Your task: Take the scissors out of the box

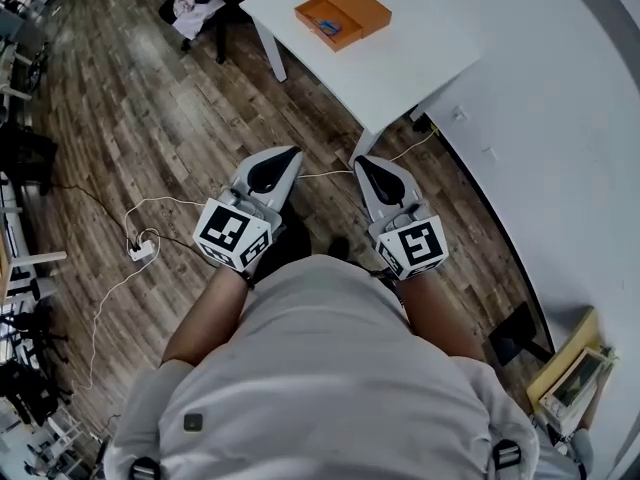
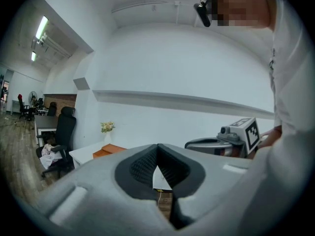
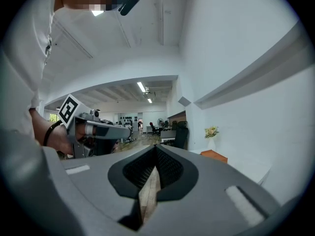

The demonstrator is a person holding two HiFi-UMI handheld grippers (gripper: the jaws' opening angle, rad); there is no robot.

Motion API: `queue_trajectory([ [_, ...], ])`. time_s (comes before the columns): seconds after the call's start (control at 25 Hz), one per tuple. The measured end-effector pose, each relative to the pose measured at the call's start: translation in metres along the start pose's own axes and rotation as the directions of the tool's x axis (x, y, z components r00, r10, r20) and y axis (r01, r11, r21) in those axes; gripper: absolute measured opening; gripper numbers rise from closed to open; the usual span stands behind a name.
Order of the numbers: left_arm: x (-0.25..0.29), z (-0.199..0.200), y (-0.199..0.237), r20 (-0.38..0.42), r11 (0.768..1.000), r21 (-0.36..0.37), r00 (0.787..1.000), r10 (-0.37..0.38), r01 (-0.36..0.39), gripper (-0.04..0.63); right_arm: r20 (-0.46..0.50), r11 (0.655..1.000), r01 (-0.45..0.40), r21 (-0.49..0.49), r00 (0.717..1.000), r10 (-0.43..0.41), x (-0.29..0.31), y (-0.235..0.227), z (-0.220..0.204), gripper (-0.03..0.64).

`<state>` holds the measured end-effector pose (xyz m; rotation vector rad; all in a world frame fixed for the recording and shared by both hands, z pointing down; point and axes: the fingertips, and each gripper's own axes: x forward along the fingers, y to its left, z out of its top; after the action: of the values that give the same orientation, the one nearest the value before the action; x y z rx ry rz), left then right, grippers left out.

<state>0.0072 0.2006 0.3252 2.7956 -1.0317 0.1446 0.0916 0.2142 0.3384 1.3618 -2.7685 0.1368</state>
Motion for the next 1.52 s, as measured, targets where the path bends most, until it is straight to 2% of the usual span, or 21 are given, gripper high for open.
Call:
queue_trajectory([
  [0.16, 0.013, 0.004, 0.026, 0.013, 0.999, -0.038, 1.0, -0.019, 0.019, 0.003, -0.007, 1.0, 0.02, -0.005, 1.0, -0.02, 0.023, -0.012, 0.003, 0.009],
  [0.52, 0.043, 0.02, 0.101, 0.014, 0.994, -0.033, 0.995, -0.099, 0.1, 0.003, -0.019, 0.998, 0.066, 0.009, 0.998, -0.066, 0.103, -0.034, 0.011, 0.011],
  [0.96, 0.037, 0.036, 0.187, 0.02, 0.98, -0.026, 0.981, -0.195, 0.195, 0.003, -0.025, 0.984, 0.178, -0.007, 0.984, -0.178, 0.177, -0.037, 0.024, 0.011],
  [1.24, 0.054, 0.034, 0.215, 0.016, 0.978, -0.056, 0.98, -0.2, 0.201, 0.003, -0.059, 0.982, 0.189, -0.019, 0.98, -0.19, 0.198, -0.056, 0.025, 0.011],
  [1.52, 0.09, 0.03, 0.244, -0.004, 0.986, -0.077, 0.989, -0.15, 0.149, 0.003, -0.072, 0.989, 0.146, 0.011, 0.987, -0.145, 0.231, -0.103, 0.013, 0.011],
])
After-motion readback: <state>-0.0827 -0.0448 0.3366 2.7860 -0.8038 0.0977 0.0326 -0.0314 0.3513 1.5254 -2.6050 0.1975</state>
